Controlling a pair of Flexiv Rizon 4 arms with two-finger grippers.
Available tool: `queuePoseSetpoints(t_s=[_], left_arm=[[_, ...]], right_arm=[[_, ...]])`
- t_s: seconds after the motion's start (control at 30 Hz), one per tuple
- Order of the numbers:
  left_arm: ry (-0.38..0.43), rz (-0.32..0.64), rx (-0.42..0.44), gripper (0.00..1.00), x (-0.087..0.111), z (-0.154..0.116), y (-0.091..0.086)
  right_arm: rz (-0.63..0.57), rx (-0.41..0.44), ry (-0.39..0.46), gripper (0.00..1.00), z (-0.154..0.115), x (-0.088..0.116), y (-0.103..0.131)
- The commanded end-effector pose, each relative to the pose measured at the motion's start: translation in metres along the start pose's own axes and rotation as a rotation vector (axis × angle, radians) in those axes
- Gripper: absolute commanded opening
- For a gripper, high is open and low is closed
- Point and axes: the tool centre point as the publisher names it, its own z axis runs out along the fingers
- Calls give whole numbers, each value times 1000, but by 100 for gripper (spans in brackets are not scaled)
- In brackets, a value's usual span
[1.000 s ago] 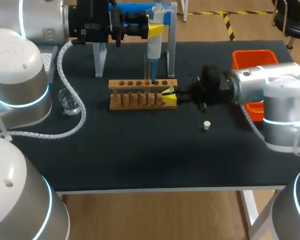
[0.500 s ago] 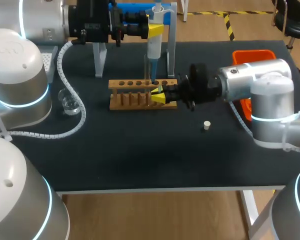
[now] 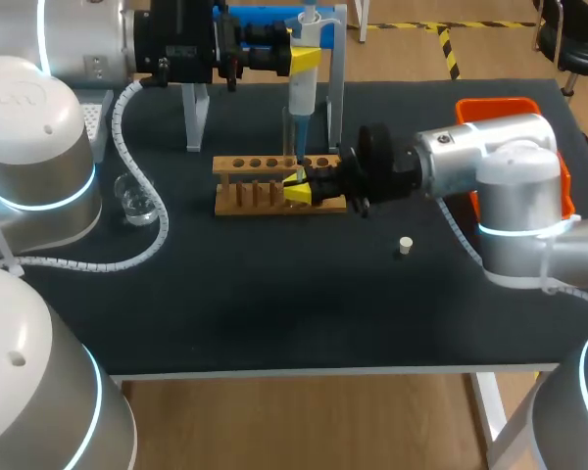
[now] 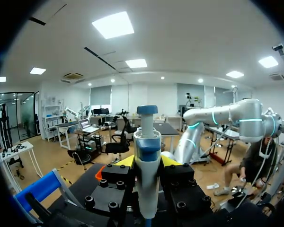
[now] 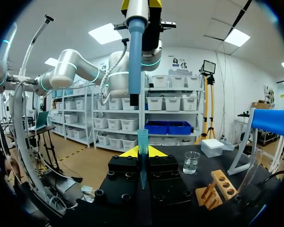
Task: Invert the test tube, pick up the pipette, mount the tip to pipette, aspirate from beaker and dispense into the tube, eject the tip, return the pipette, and cap with the stopper.
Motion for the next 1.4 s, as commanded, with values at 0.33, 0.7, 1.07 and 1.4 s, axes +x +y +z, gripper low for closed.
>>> queuePoseSetpoints(t_s=[0.33, 0.7, 1.07, 1.4], left_arm=[[3, 0, -1, 0, 0, -2, -1], [3, 0, -1, 0, 0, -2, -1], [3, 0, -1, 0, 0, -2, -1], [3, 0, -1, 0, 0, -2, -1]], right_arm=[[-8, -1, 2, 0, 0, 1, 5], [-13, -2, -2, 0, -3, 5, 11], [-22, -11, 8, 0, -2, 8, 18], [-30, -12, 16, 0, 0, 9, 23]])
